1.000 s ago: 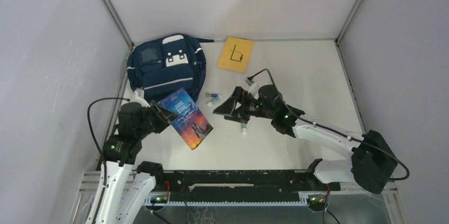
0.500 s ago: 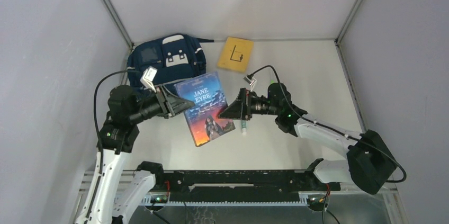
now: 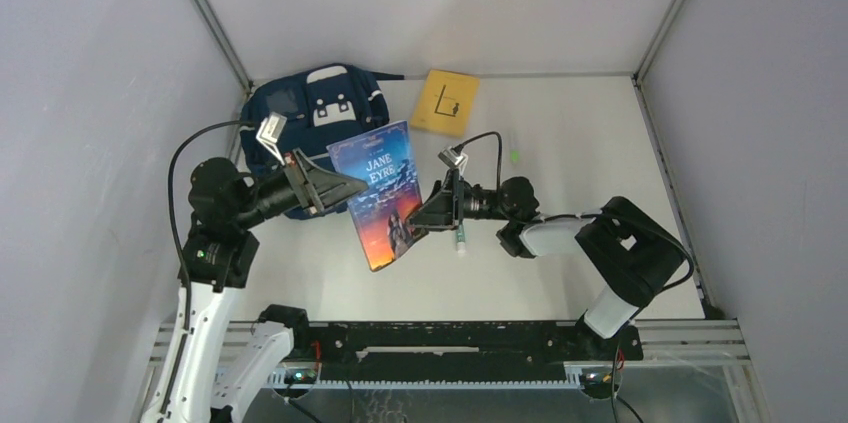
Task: Pack the student bag
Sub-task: Pick up the book from the center of the board.
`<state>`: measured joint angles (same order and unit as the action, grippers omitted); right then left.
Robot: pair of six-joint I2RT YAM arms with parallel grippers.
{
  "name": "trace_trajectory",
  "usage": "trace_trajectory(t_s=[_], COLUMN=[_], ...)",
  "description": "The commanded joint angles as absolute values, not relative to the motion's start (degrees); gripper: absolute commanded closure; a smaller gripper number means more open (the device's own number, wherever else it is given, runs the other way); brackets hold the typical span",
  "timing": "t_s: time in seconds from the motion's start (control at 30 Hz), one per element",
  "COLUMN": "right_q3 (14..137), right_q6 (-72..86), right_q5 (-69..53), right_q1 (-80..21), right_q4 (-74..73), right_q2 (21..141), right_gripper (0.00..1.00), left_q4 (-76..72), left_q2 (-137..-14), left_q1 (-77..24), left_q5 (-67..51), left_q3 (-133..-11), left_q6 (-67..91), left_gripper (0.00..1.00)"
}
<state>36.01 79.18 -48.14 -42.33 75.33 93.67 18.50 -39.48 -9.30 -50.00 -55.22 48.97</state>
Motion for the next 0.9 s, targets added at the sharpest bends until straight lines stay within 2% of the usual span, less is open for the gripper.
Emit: trace_trajectory(t_s=[0.0,0.87], right_q3=[39.15,41.04], right_q6=[82.26,83.9], right_q5=[-49.9,-48.22], right_q1=[-44.9,-43.77], right_q4=[86.75,86.89], right_q2=[93.92,98.46], right_gripper=[0.0,0.0], left_q4=[7.58,4.92], left_q2=[-38.64,-39.31], left_q1=[-9.49,-9.49], left_q5=[-52.47,-52.26], left_q3=[-61.88,-66.74], left_q6=[52.82,55.63], left_gripper=[1.0,1.0])
